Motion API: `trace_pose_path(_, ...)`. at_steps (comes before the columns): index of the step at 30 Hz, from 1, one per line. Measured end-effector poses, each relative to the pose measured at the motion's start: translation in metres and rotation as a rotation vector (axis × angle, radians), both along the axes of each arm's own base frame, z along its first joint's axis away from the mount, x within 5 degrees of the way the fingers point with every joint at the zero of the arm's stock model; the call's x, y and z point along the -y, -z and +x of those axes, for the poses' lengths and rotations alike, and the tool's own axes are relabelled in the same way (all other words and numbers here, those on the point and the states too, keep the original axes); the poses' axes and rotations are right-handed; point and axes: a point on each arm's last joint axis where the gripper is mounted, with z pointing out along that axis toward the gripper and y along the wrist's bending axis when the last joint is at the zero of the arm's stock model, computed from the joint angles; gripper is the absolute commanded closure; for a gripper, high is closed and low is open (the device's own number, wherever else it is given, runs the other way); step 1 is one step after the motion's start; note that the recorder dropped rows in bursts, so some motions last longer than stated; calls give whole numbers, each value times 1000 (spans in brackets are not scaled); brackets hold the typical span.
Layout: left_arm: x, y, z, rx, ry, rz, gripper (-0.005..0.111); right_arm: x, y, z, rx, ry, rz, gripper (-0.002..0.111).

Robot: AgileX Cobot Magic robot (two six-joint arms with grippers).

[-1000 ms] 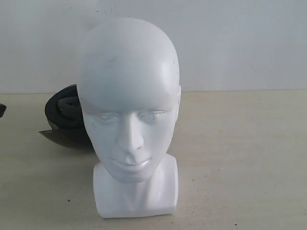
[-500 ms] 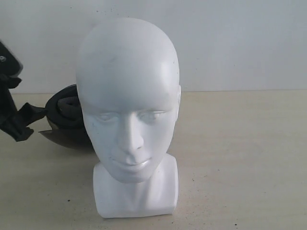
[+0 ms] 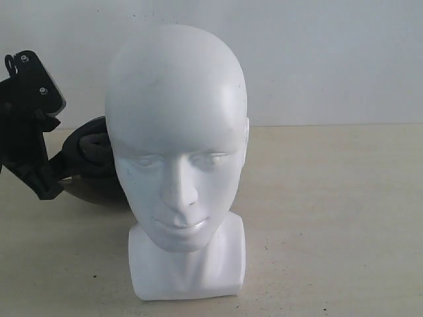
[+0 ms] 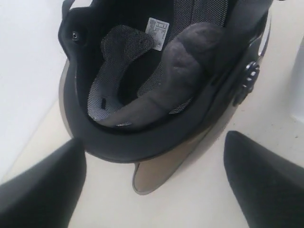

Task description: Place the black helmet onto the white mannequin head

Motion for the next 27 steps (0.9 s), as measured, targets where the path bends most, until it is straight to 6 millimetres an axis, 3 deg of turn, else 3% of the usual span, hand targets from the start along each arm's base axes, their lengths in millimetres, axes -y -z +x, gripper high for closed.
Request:
trace_pose_path(5,2,2,0,-36,-39,-71,31,0,0,0,0,0,0,108)
trace_pose_path(12,2,12,8,9,57,63,31,0,0,0,0,0,0,108)
trace_pose_path(16,2,28,16,-6,69,104,31,0,0,0,0,0,0,108)
trace_pose_path(23,2,31,19,17,110,163,31,0,0,0,0,0,0,108)
trace_pose_path(27,3,44,21,-1,228,267,31,0,0,0,0,0,0,108)
